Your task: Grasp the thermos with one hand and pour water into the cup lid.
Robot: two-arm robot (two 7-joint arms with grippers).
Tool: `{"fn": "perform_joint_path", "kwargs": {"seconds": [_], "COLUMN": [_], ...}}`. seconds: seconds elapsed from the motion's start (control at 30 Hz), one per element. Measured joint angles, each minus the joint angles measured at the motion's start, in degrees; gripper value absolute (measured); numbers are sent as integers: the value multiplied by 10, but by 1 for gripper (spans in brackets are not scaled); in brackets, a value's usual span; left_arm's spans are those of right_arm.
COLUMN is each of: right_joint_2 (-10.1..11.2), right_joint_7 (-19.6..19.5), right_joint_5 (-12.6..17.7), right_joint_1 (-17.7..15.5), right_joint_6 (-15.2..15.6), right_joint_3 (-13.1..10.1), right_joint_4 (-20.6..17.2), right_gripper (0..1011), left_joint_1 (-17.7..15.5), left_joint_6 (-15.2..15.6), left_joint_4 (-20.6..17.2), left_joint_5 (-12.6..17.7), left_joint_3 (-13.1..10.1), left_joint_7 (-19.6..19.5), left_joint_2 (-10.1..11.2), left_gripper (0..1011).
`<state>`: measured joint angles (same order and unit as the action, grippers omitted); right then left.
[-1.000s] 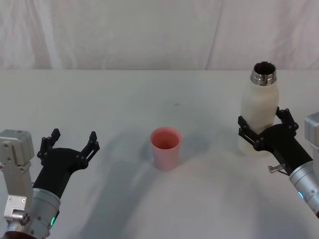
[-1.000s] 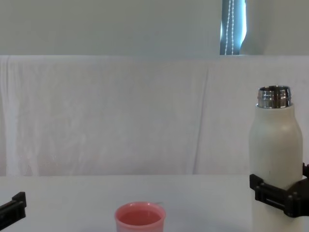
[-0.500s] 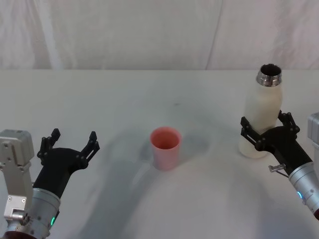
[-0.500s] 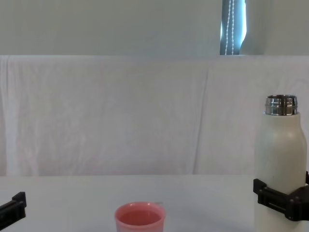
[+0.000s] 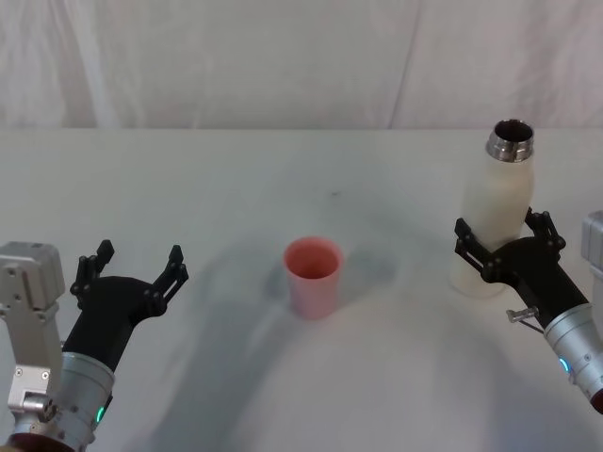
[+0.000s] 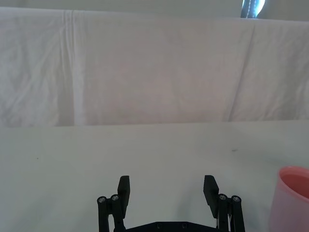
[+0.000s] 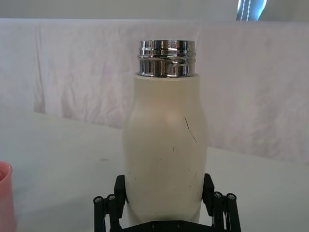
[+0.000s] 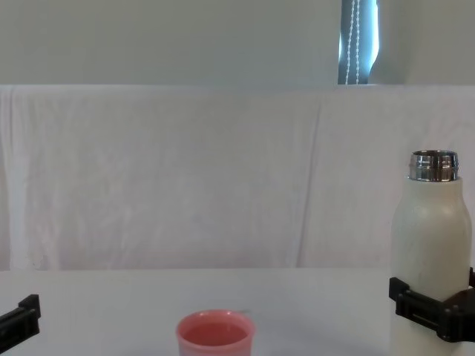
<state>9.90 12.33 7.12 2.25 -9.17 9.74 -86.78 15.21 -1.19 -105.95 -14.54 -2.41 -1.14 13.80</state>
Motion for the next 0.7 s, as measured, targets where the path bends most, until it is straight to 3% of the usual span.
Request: {"fn": "perform_joint_path", "kwargs": {"seconds": [0.7], "right_joint_2": [-1], "right_joint_7": [1], "right_joint_5": [1], "right_joint_1": [1], "right_joint_6": [-4], "right_joint_3": [1], "right_joint_4": [3], "right_gripper": [957], "left_joint_1": [0], "left_joint_6": [0], "left_joint_4": [0], "left_joint_5": [0], "left_joint_3": [0], "left_joint_7": [0], "left_joint_2": [0], "left_gripper": [1001]}}
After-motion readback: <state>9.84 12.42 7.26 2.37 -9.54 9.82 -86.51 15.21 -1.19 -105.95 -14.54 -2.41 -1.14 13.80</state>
